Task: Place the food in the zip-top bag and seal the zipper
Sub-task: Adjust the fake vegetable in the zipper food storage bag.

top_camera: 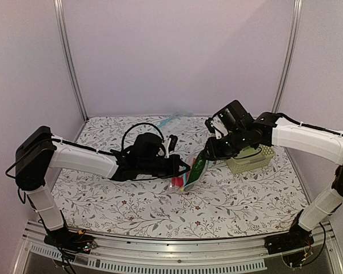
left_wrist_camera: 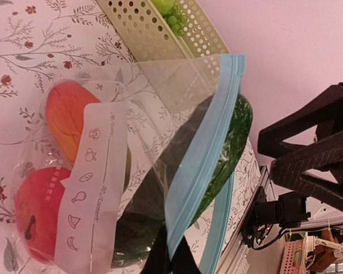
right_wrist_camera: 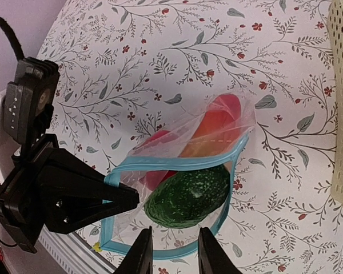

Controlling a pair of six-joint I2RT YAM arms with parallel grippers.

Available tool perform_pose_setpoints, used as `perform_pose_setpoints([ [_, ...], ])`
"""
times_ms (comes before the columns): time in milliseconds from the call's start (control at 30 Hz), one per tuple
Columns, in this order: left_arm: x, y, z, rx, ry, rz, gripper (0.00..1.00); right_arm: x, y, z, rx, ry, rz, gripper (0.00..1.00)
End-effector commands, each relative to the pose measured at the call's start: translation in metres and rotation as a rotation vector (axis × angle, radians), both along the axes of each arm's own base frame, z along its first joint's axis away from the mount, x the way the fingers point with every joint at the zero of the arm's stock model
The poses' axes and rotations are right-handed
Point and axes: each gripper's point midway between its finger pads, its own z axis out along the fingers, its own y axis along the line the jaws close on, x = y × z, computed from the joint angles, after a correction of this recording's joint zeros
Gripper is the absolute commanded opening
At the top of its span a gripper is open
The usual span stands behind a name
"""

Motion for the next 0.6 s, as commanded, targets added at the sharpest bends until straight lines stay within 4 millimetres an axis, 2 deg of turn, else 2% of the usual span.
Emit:
perform_pose_setpoints([
  [0, 0.001, -0.003, 0.013, -0.018, -0.026, -0.024, 0.00, 0.005, 0.010, -0.012, 0.004, -0.015, -0.007, 0.26],
  [333, 0.000, -0.010, 0.024, -0.070, -0.039, -0.046, 0.00, 0.031, 0.003, -0.047, -0.121, -0.097, -0.092, 0.18],
  [567, -0.004, -0.021, 0.029, -0.125, -0.028, -0.093, 0.00, 0.039, 0.018, -0.061, -0.061, -0.120, -0.095, 0.18],
])
